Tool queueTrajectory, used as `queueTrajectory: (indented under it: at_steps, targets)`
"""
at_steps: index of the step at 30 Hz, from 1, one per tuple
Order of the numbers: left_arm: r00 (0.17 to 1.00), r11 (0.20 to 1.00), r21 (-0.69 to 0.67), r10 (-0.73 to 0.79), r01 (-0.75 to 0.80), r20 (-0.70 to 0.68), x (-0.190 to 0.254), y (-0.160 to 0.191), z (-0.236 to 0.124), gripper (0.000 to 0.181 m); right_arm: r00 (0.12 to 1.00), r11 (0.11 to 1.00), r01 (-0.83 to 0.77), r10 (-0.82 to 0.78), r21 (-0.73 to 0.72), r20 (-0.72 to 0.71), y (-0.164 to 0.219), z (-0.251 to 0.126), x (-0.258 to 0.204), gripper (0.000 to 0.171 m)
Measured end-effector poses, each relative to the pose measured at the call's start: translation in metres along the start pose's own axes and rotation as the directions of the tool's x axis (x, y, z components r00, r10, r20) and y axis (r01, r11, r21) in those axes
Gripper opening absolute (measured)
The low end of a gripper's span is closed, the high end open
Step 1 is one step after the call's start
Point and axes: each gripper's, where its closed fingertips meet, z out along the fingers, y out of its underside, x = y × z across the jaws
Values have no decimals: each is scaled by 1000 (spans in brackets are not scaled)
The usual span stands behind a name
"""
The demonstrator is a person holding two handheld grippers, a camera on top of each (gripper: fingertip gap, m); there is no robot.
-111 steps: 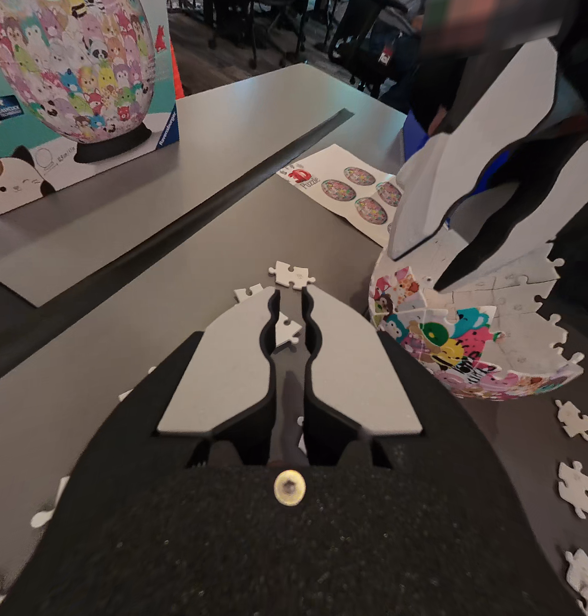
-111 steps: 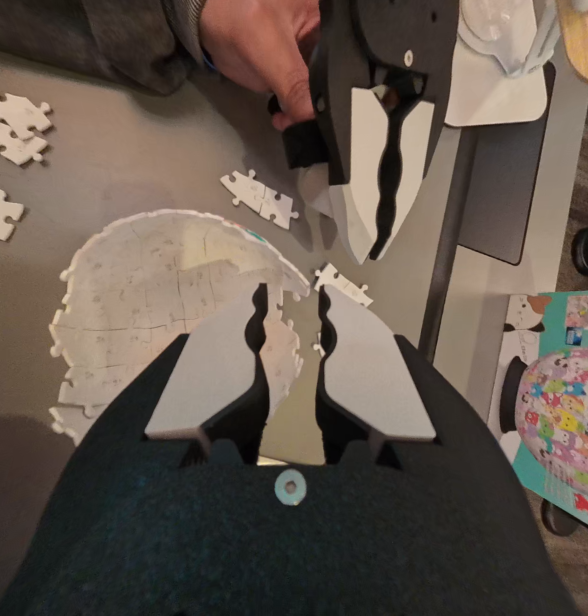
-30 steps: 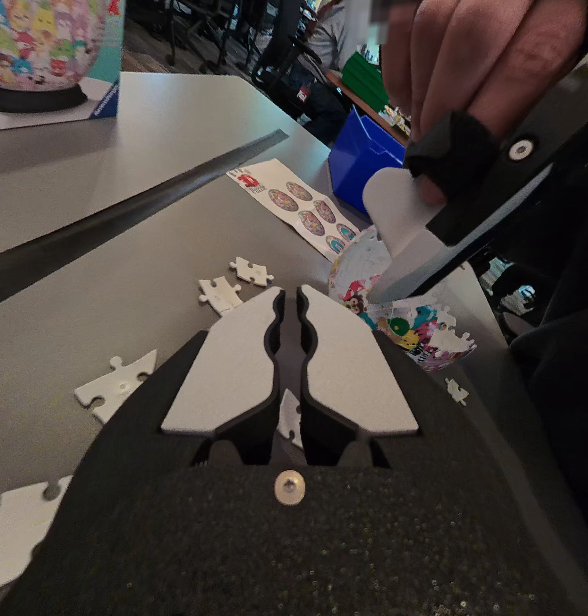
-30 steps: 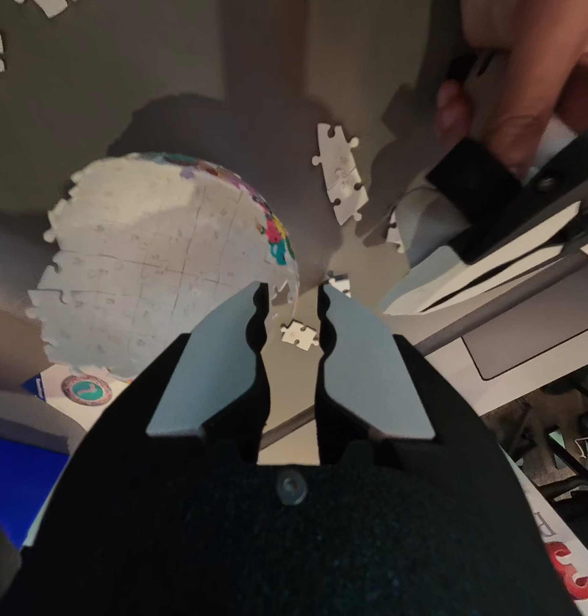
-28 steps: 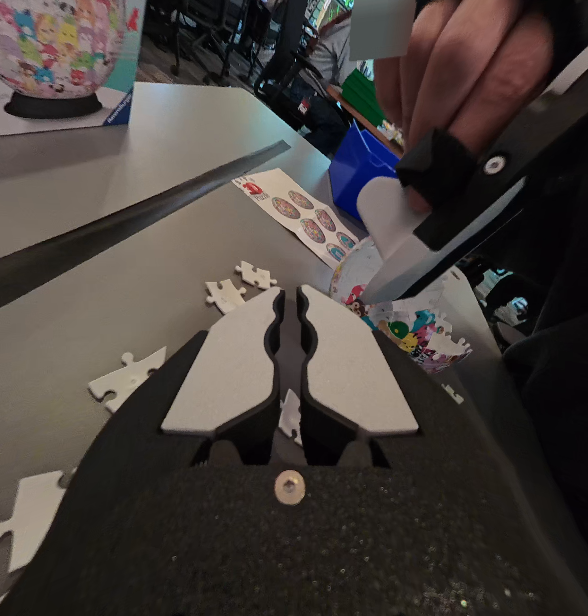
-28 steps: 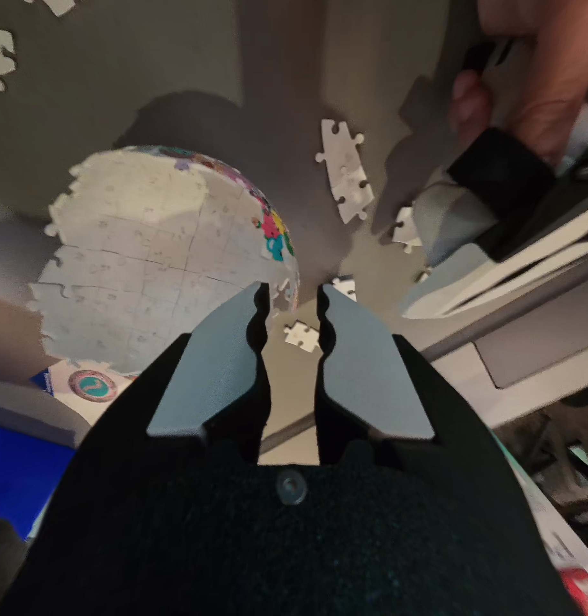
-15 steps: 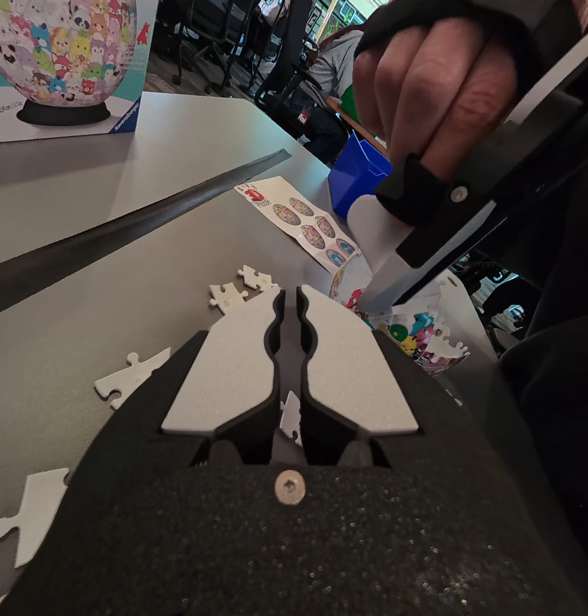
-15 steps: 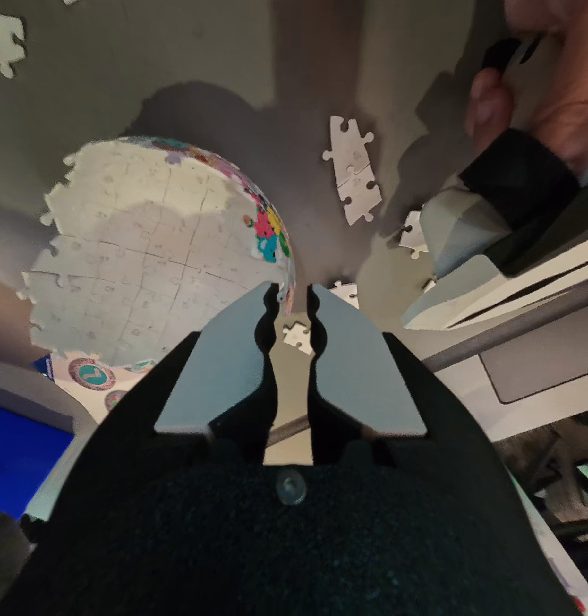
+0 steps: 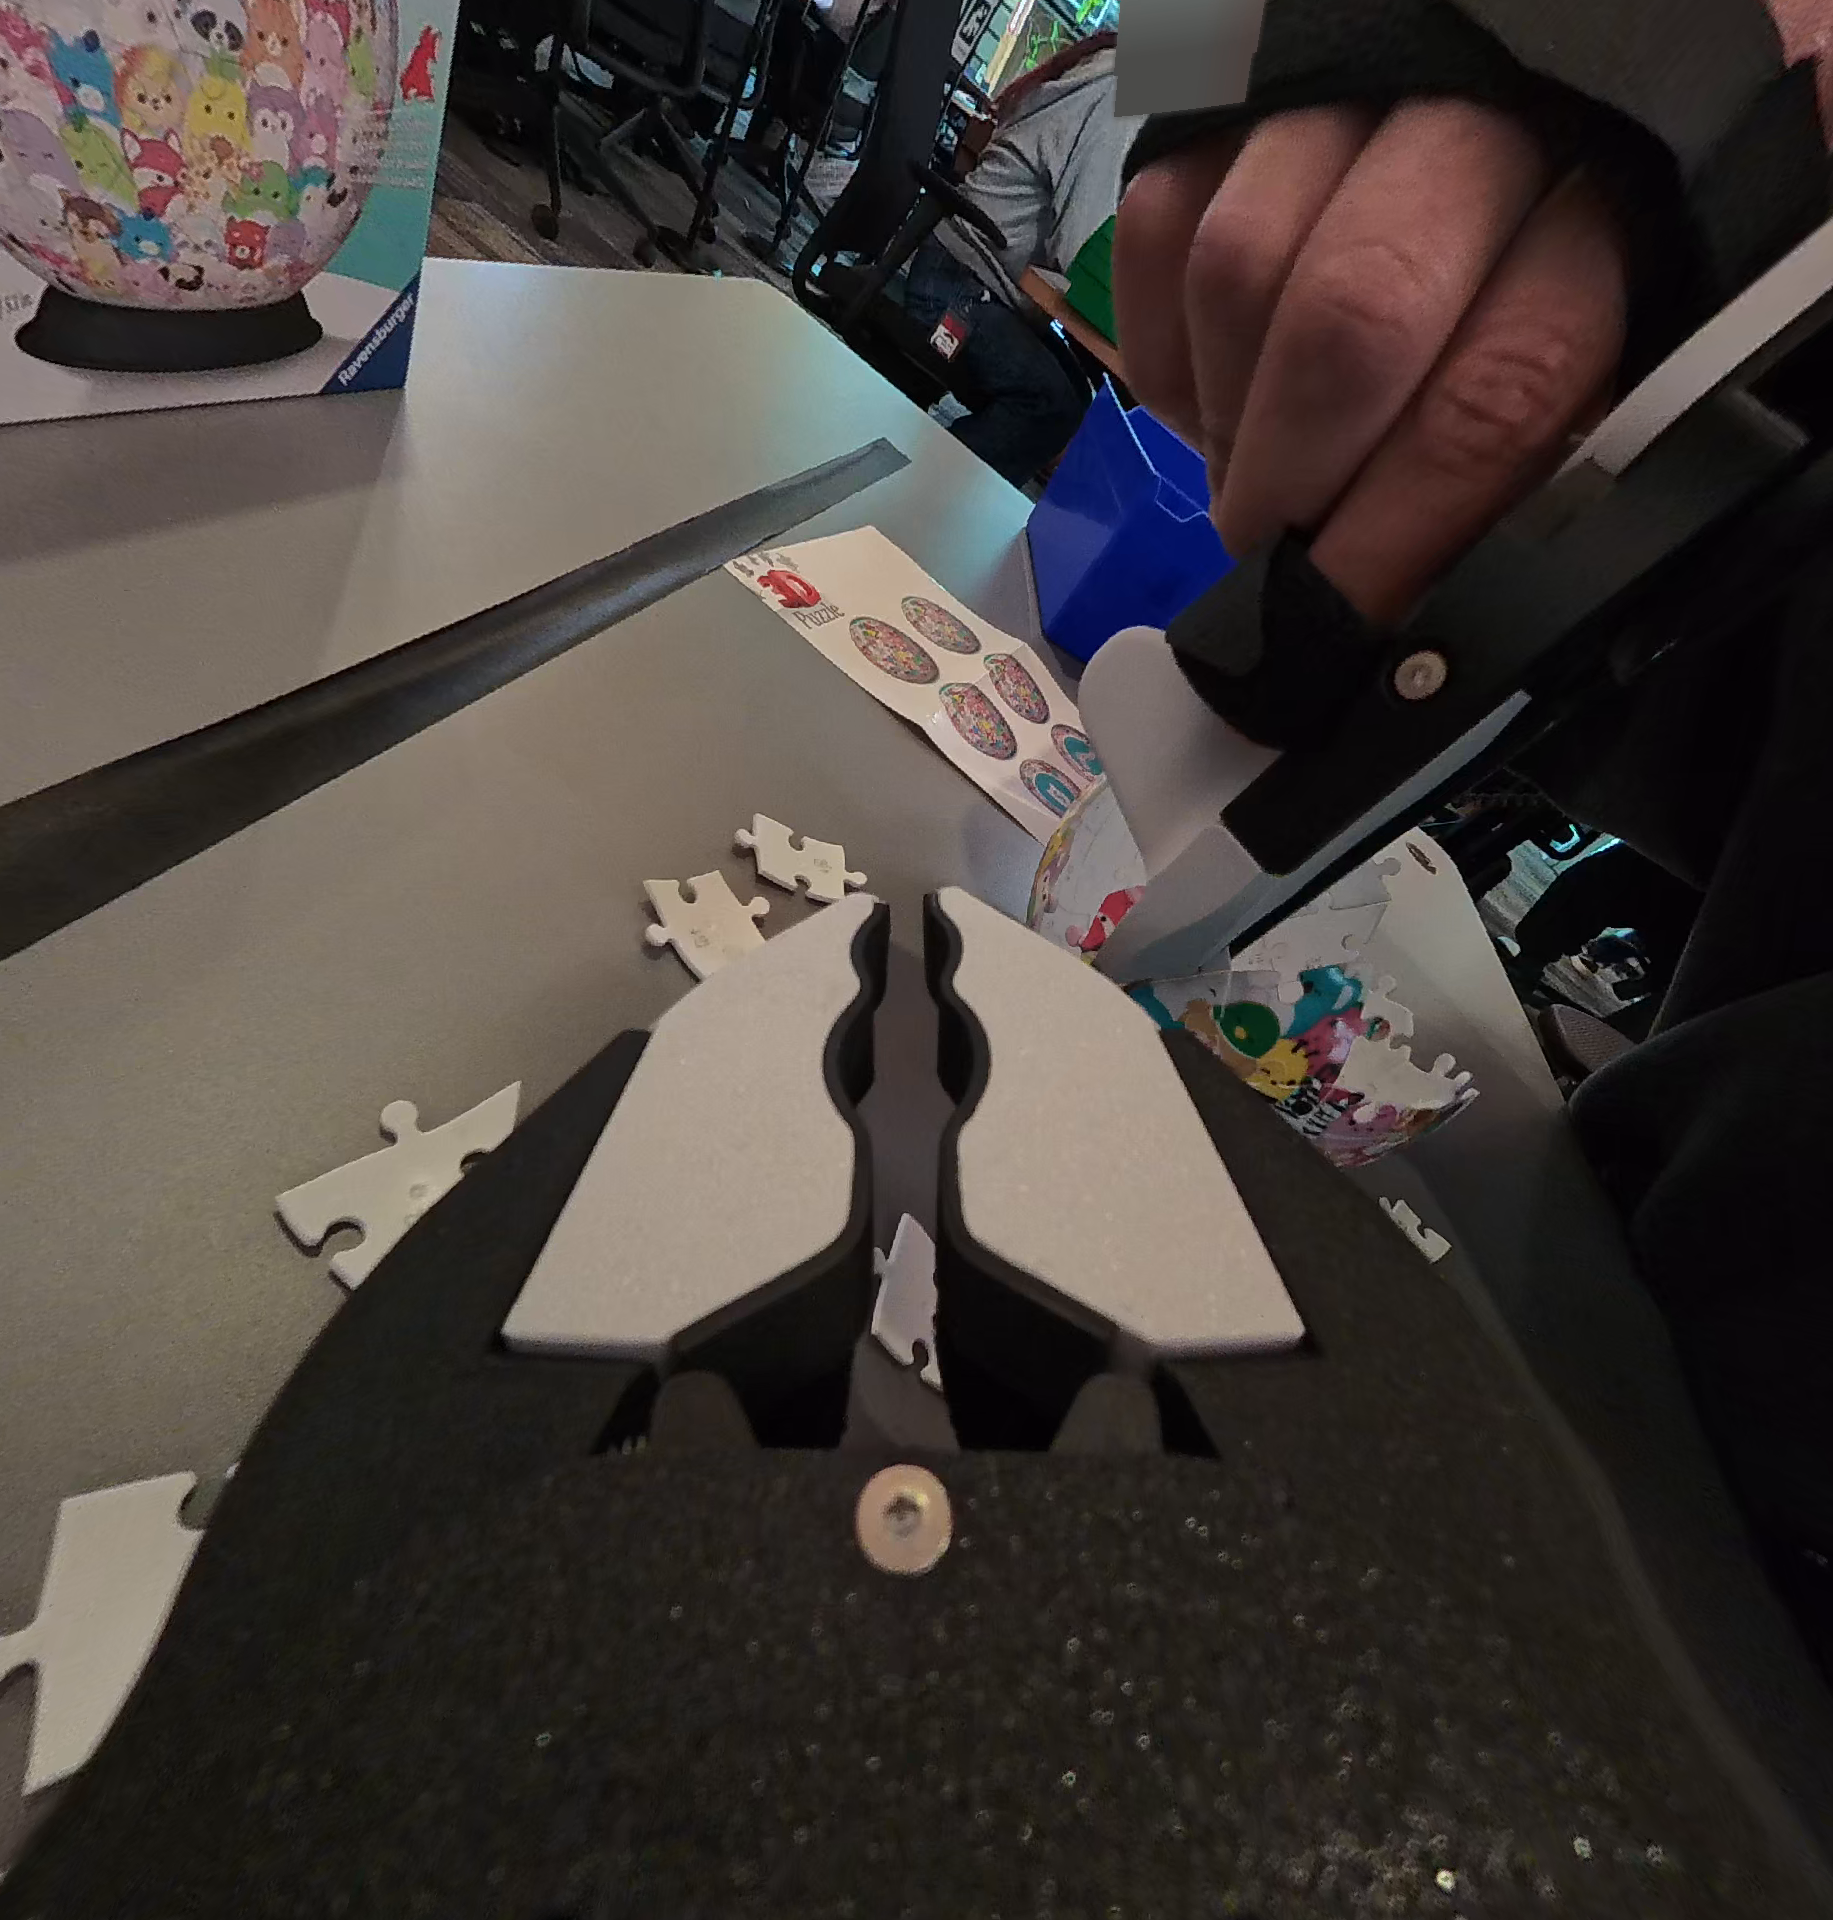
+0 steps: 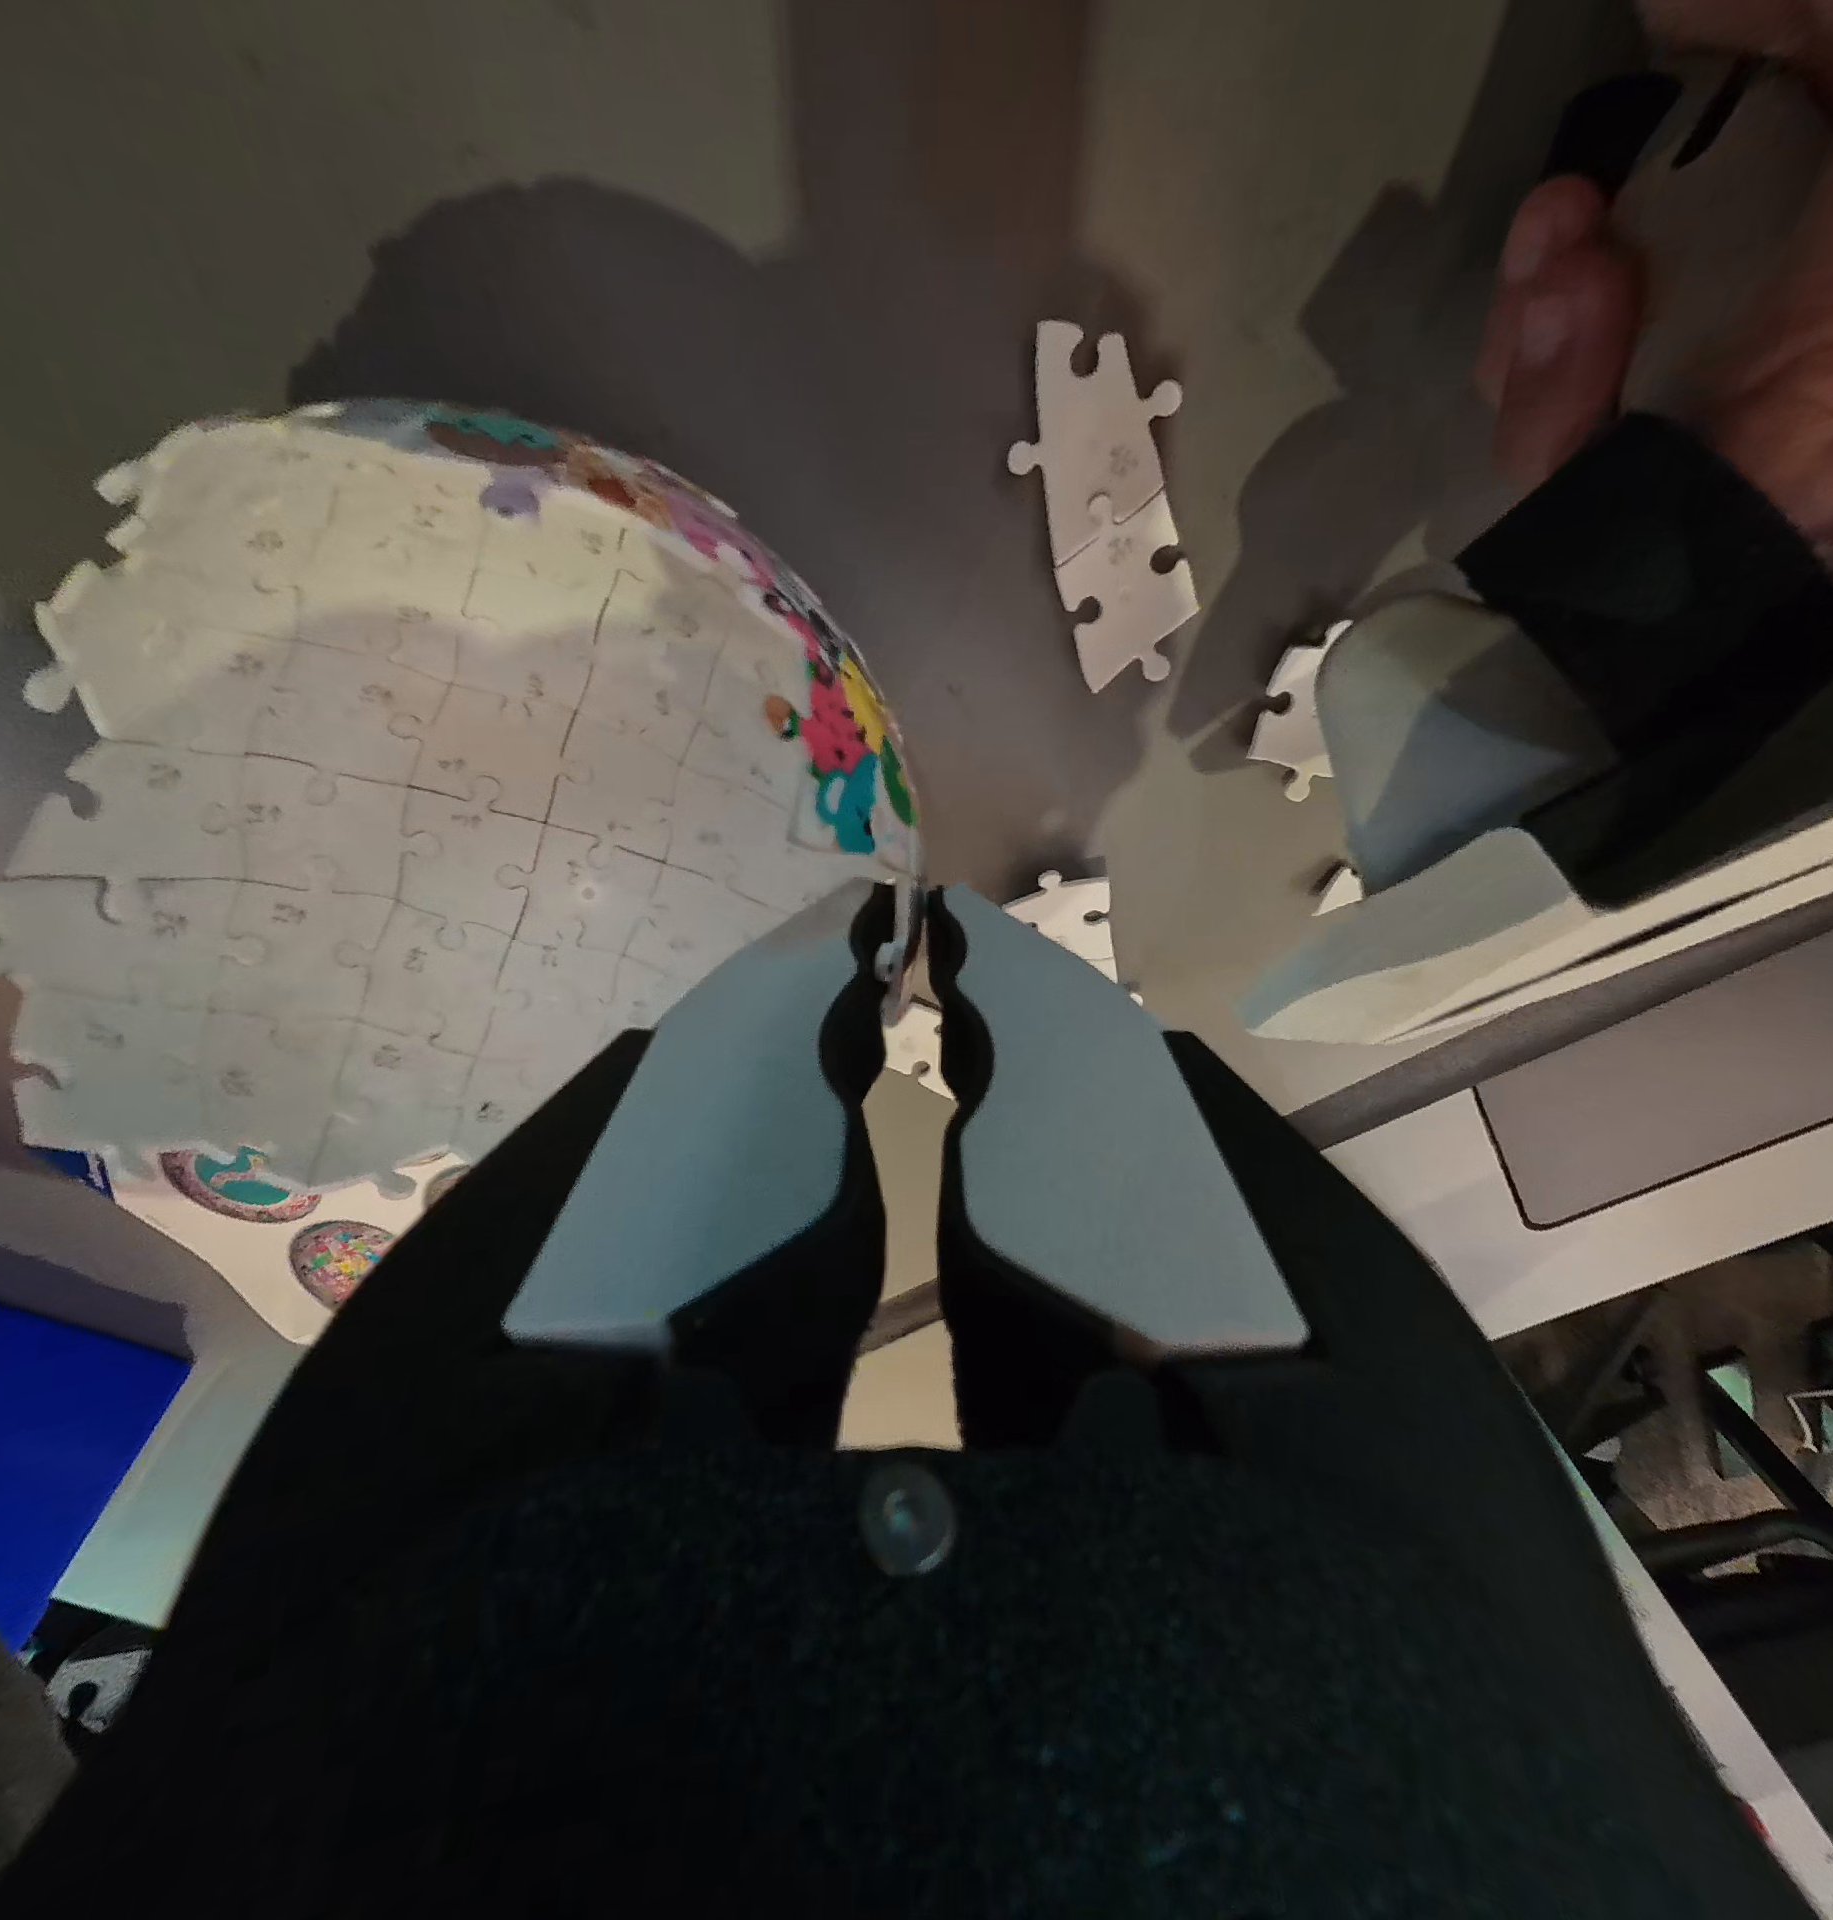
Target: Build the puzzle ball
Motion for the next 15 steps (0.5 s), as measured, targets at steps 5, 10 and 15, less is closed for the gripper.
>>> queueTrajectory:
  at_steps: [5, 10, 15]
  targets:
    - [1000, 1000, -3, 1, -1, 0, 0, 0, 0, 6, 1000, 1000, -1, 0, -19, -30, 1, 0, 1, 4]
    - [1000, 1000, -4, -1, 1, -2, 0, 1, 1, 6, 999, 999, -29, 28, -30, -42, 1, 0, 2, 4]
    - [1000, 1000, -6, -1, 0, -5, 1, 1, 1, 6, 996, 996, -88, 87, -33, -38, 1, 0, 1, 4]
